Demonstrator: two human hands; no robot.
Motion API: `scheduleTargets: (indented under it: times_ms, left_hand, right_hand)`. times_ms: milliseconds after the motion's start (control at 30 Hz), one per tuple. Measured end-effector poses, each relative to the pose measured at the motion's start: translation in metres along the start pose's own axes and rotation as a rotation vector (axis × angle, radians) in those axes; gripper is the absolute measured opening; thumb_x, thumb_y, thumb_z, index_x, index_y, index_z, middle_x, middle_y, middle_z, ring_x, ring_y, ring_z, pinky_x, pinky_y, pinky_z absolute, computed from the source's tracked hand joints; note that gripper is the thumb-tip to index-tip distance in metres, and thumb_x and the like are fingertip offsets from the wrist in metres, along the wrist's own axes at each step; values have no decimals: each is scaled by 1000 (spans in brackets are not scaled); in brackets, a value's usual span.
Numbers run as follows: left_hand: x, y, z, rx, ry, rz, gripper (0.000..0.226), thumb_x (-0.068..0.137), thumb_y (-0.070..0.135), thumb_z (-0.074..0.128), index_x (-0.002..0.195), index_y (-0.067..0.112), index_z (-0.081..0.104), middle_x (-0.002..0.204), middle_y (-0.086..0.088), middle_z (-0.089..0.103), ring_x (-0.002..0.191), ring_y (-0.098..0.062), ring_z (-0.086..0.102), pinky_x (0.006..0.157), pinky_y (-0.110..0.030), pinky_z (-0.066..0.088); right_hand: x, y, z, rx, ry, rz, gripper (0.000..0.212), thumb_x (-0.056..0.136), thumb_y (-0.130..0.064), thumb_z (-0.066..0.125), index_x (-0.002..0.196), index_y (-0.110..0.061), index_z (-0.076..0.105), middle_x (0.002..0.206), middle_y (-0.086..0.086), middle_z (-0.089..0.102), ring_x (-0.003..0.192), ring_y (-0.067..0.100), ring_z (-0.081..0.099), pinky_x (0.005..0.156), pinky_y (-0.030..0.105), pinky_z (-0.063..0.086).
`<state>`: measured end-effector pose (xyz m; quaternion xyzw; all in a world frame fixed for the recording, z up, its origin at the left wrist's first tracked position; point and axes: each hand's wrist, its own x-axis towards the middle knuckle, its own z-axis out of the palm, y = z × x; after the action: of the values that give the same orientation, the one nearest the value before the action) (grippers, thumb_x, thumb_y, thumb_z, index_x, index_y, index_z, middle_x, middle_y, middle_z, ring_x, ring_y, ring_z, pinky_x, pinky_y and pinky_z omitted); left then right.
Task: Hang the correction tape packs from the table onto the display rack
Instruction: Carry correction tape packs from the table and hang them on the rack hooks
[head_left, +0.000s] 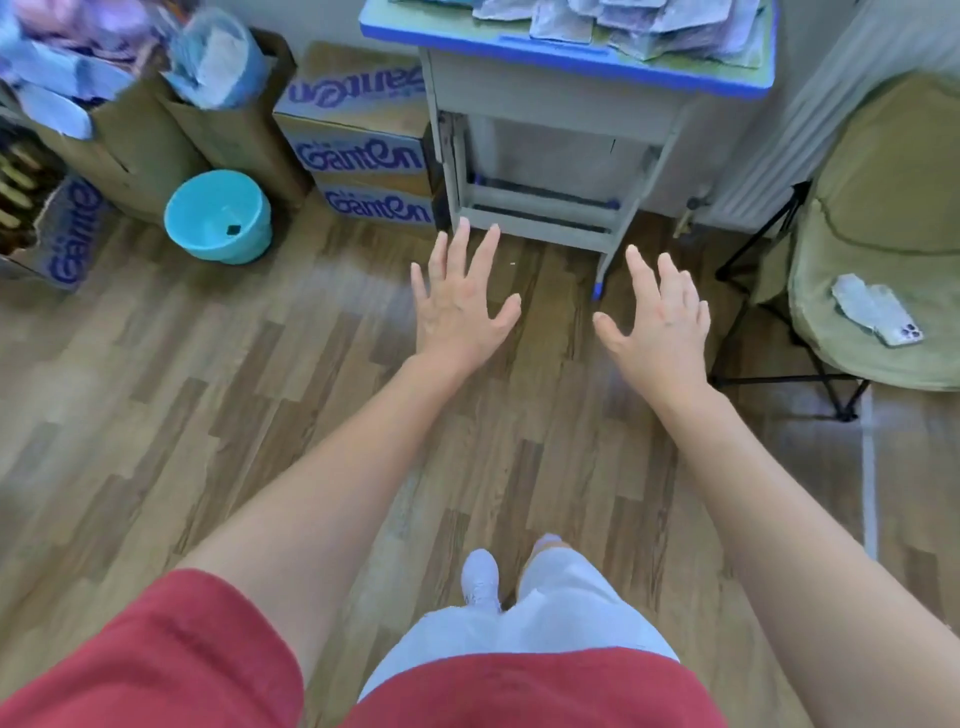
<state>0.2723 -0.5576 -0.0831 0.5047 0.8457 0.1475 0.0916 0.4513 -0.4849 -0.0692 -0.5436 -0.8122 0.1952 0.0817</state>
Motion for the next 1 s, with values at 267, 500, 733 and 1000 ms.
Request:
scheduleTargets:
  times_ms: [267,500,733,1000]
  left_hand:
    - [180,16,-4,-16,-2,26,70,95,42,47,152,30,8,161,-2,0,148,-23,-3,118,-49,1]
    - [332,44,-18,-65,32,19,70,96,42,46,153,29,8,161,-2,-1,148,-23,-4,117,-48,0]
    - [459,35,-26,-62,57,25,71,95,44,48,152,29,10,161,-2,0,147,-23,-2,117,-48,1]
    - [618,16,-35,-33,92,73,73,91,41,54,152,27,16,161,-3,4,147,-24,2,116,-48,3]
  right_hand:
    - [176,-7,-17,31,73,16,68,95,-38,50,151,-27,15,158,11,13,145,32,8,115,50,8]
    - [327,-8,-53,24,95,22,70,94,-38,51,152,-25,14,158,13,13,145,32,10,115,49,10]
    - [450,-31,-57,55,82,21,70,94,-38,52,151,-24,14,158,12,12,144,32,10,116,48,10]
    - [589,-68,-52,123,140,90,71,91,-30,57,151,-21,19,157,16,15,143,32,15,114,40,13]
